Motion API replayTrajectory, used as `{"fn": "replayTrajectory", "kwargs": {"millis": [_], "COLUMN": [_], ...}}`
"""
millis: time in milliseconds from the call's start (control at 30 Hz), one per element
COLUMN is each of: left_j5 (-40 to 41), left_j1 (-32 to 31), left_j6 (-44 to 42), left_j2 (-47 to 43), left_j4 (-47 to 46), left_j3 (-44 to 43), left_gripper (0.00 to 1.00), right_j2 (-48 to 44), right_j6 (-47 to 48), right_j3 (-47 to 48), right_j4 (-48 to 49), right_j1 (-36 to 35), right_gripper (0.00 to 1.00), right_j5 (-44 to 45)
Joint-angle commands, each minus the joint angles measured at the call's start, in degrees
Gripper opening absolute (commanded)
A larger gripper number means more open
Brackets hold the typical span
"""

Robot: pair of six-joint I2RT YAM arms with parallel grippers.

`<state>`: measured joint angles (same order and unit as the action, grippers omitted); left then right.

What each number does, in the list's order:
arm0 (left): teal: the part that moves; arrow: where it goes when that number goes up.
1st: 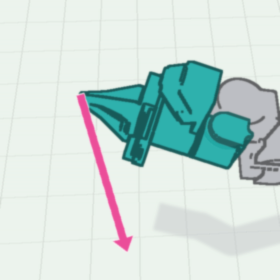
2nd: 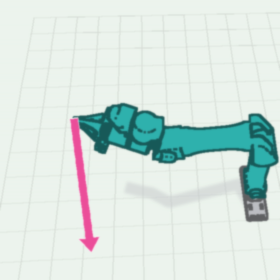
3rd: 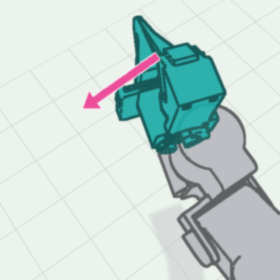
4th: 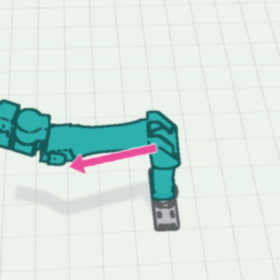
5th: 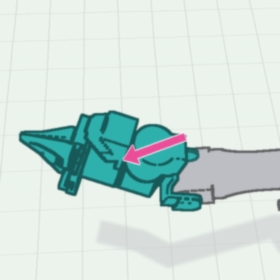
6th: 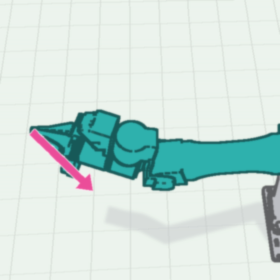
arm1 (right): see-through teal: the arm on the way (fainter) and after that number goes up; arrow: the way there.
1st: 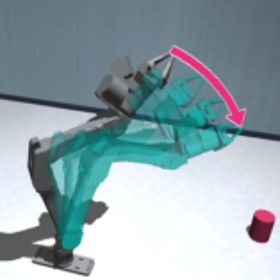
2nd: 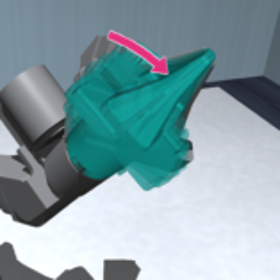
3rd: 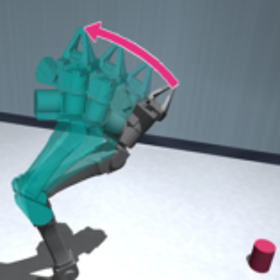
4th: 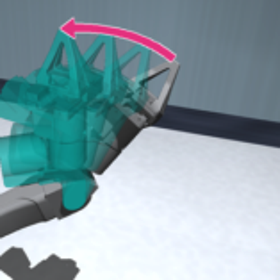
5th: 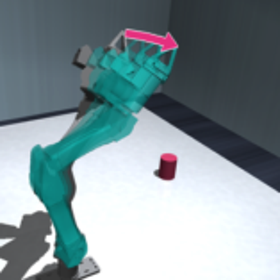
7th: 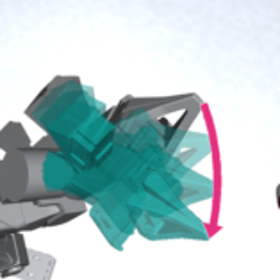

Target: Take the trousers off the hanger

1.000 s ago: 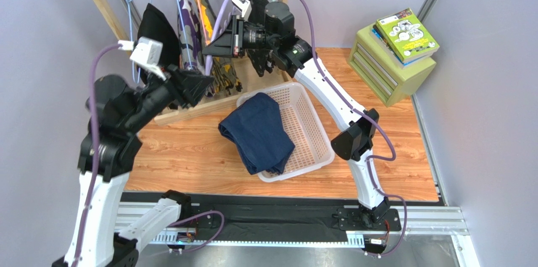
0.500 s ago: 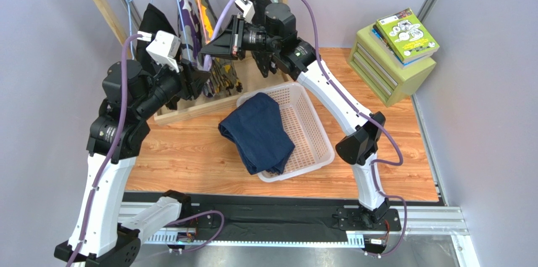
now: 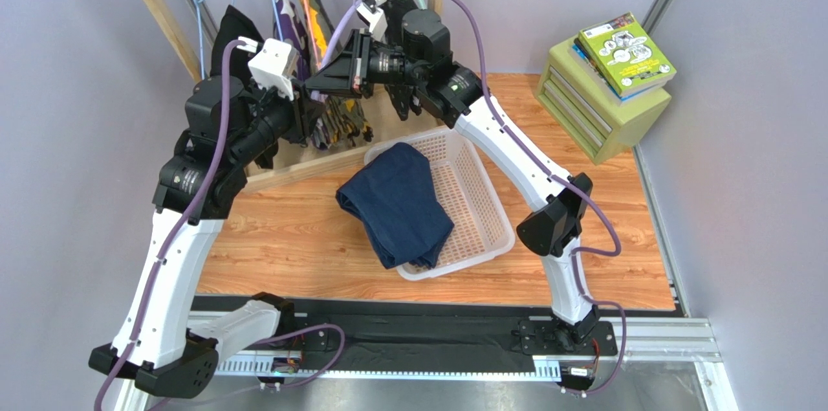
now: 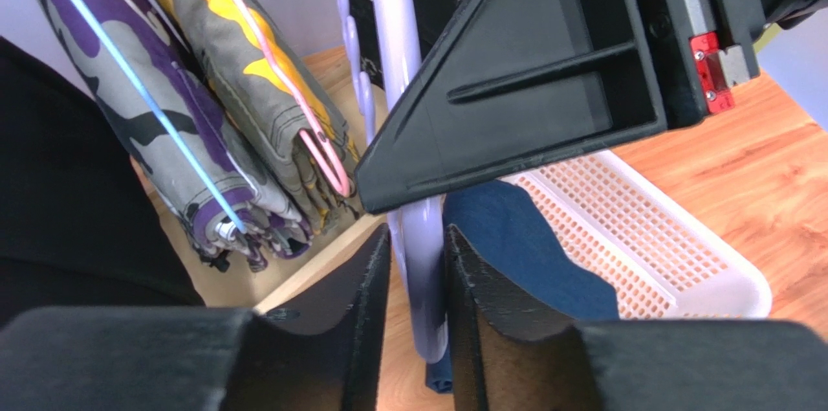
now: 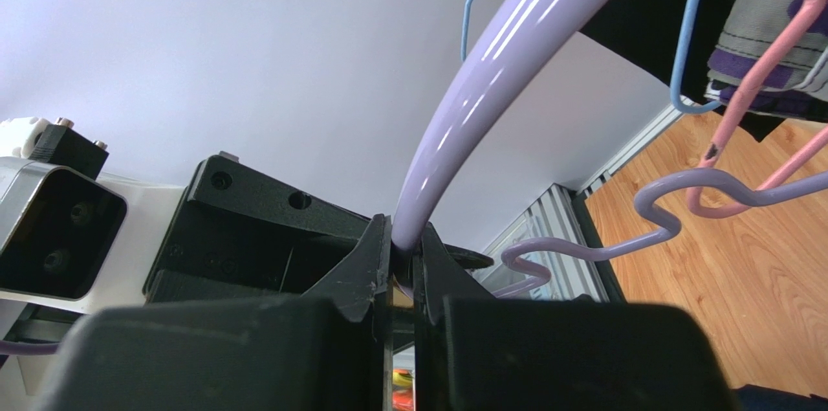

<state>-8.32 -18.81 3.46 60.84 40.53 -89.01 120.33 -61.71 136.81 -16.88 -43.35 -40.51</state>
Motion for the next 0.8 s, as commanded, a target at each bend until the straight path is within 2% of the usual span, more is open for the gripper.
{"fn": "replayTrajectory", "kwargs": {"millis": [0,100,133,233,267,300,333,400,433,533,633,767], "left_j5": [3.0,5.7,7.3,11.0,13.3,14.4,16.1,17.3,18.1,18.9,17.9,17.5], "left_j1": [-1.1,-1.8,-1.8,-2.1,-2.8,-3.0,-3.2,-3.3,-3.3,-3.3,-3.3,-3.4], "left_j6": [-1.4,-0.3,0.3,3.6,5.7,6.3,6.8,8.4,8.7,9.4,8.8,8.7], "left_j2": [0.8,0.8,0.7,-0.2,-1.4,-2.0,-2.6,-4.1,-4.6,-5.6,-5.6,-5.3], "left_j4": [-1.0,-0.6,-0.5,-0.4,-0.4,-0.4,-0.4,-0.5,-0.5,-0.8,-2.3,-4.3], "left_j3": [-2.7,-3.0,-3.1,-3.3,-2.9,-2.8,-2.7,-2.1,-2.0,-1.9,-1.9,-2.2], "left_gripper": [0.3,0.15,0.0,0.0,0.0,0.0,0.0,0.0,0.0,0.0,0.0,0.0], "right_j2": [-4.3,-4.6,-4.8,-4.8,-5.3,-5.5,-6.3,-7.6,-9.0,-12.3,-16.5,-22.4], "right_j6": [-0.7,-0.8,-1.0,-0.2,1.0,1.3,2.0,4.1,5.0,8.4,12.5,18.0], "right_j3": [0.8,0.3,0.1,-0.1,-0.2,-0.5,-1.1,-2.2,-3.1,-5.1,-7.1,-12.2], "right_j4": [3.7,4.4,4.5,4.6,3.9,3.3,3.0,1.6,1.0,-1.7,-4.5,-8.7], "right_j1": [-1.0,-1.5,-1.6,-1.6,-1.6,-1.6,-1.6,-1.4,-1.4,-1.2,-1.2,-0.6], "right_gripper": [0.0,0.0,0.0,0.01,0.13,0.19,0.34,0.47,0.57,0.75,0.79,0.8], "right_j5": [0.7,0.7,0.5,0.3,0.5,0.6,0.8,1.9,2.4,4.5,6.7,9.5]}}
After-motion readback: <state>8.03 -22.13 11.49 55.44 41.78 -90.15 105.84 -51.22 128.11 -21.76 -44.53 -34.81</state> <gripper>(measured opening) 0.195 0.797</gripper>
